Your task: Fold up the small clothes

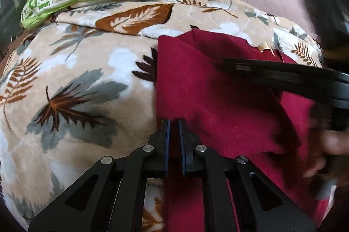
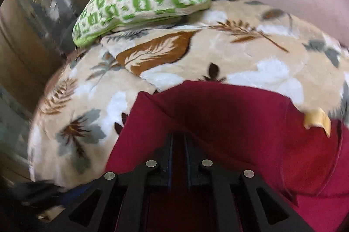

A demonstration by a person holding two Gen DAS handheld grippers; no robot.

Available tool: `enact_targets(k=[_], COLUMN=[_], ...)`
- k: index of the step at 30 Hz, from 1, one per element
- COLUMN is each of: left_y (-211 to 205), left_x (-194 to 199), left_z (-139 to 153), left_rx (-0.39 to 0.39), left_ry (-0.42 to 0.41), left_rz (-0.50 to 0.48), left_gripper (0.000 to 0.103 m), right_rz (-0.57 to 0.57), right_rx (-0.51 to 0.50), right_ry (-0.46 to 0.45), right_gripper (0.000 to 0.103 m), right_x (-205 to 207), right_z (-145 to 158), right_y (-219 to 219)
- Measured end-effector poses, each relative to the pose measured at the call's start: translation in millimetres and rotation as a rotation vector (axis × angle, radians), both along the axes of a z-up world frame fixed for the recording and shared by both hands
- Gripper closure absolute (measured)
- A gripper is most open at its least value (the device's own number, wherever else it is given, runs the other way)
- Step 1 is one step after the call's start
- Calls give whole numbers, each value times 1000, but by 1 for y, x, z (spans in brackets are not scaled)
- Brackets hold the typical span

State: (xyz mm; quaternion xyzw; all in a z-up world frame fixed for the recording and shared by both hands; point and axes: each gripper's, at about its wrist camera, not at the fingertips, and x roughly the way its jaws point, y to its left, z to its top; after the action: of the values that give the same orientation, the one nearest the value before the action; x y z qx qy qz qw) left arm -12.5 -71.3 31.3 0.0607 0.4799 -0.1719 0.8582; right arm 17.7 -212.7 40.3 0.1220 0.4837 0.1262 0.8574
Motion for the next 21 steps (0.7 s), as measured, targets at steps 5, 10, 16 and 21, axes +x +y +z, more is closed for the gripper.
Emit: enact_targets(k=[5, 10, 16, 21], left_y=[11, 5, -25, -36], left_x=[-2, 2, -6, -7], left_z=[16, 25, 12, -5], left_rx=[-39, -74, -27, 7], left_ry=[-42, -38, -28, 12], left_rz=[45, 61, 6, -6], left_gripper=[96, 96, 96, 96], right_rz=[-172, -413, -394, -486], right_rx=[-177, -380, -229, -270], right_ry=[-86, -57, 55, -69], right_gripper=[51, 39, 97, 97], right_x=[-80, -134, -129, -145], right_z=[33, 34, -4, 24], right_y=[-81, -166, -187, -203])
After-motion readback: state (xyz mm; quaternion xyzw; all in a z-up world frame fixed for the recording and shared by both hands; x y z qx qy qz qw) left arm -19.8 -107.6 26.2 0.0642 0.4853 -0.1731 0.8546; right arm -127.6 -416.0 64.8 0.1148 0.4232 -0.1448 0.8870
